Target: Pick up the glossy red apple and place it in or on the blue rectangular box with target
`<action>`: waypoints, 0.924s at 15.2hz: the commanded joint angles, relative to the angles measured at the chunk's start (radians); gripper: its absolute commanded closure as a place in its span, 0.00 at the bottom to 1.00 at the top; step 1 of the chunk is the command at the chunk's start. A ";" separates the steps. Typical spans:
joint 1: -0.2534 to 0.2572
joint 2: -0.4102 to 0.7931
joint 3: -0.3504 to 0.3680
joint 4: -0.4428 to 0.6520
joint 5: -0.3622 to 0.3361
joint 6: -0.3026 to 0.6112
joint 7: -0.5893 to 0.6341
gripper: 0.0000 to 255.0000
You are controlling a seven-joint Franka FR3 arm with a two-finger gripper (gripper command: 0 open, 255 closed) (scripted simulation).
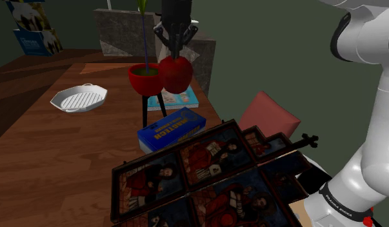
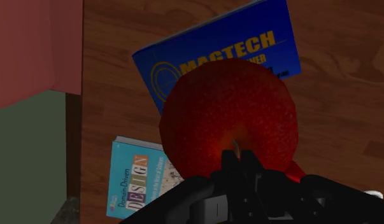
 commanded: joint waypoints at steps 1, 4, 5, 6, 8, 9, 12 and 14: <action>0.010 0.015 -0.003 0.005 -0.010 0.004 0.009 1.00; -0.019 -0.009 0.001 -0.071 0.007 0.058 0.017 1.00; -0.028 -0.016 0.001 -0.094 0.012 0.075 0.020 1.00; -0.036 -0.022 0.002 -0.117 0.017 0.092 0.022 1.00; -0.049 -0.033 0.003 -0.159 0.024 0.125 0.027 1.00; -0.056 -0.038 0.004 -0.179 0.028 0.141 0.029 1.00; -0.072 -0.050 0.004 -0.236 0.035 0.186 0.036 1.00; -0.081 -0.056 0.004 -0.271 0.038 0.216 0.042 1.00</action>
